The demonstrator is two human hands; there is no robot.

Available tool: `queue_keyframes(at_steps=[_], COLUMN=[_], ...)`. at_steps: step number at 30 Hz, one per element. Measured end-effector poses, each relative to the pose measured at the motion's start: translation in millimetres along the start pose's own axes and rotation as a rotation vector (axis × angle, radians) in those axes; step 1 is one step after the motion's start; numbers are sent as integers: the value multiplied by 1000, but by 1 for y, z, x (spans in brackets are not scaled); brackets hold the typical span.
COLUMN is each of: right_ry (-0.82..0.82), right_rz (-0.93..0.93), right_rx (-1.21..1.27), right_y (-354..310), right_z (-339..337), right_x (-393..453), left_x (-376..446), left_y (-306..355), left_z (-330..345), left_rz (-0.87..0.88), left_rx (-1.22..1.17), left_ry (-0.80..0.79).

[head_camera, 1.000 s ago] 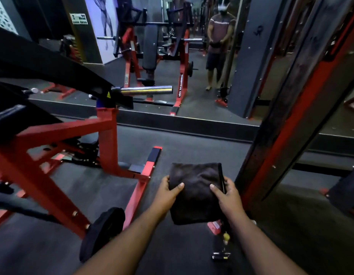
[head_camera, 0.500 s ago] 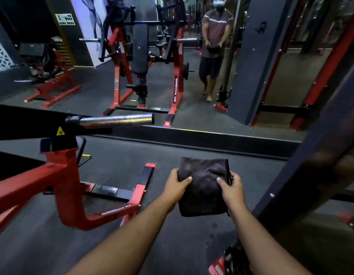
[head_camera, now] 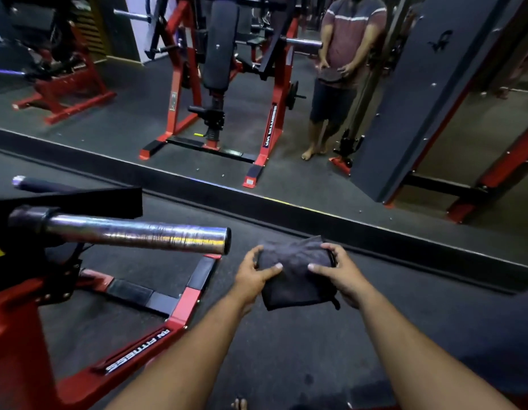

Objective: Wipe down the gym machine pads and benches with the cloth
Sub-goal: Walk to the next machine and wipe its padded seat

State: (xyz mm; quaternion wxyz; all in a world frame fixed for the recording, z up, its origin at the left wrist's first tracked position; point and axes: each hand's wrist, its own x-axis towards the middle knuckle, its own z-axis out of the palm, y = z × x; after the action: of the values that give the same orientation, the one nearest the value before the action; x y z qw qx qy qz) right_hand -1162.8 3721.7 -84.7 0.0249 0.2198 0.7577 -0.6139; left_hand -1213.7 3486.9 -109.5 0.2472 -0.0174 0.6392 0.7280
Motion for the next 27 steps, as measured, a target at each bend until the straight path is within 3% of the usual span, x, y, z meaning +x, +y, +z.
queue_keyframes(at_steps=[3,6,8,11,13,17,20,22,27], right_ry=[-241,-311,-351,-359,-372,-528,-609,-619,-715], right_rz=[-32,-120,-240,-397,-501,-459,-402,-417,-482], right_rx=[-261,-676,-894,-925,-891,-655,-545,-509,-571], right_y=[-18,-33,-40,-56,-62,-94,-119,-137,-176], right_z=[-13,-12,-2,9,11,6,-2,-3,22], right_x=[51,83,135,202,248,331,371,401,473], left_x=[38,56,86,125,150,209,243,270,331], left_y=[6,19,24,27,26,28,54,81,128], left_z=[-15,-20,-23,-31,-30,-1,26,31,1], left_rz=[21,138,167,132,110,112,164,209,268], left_rx=[388,800,903,952,917,153,-130,-185,39], left_ry=[-69,56,182,399,592,679,782,844,988])
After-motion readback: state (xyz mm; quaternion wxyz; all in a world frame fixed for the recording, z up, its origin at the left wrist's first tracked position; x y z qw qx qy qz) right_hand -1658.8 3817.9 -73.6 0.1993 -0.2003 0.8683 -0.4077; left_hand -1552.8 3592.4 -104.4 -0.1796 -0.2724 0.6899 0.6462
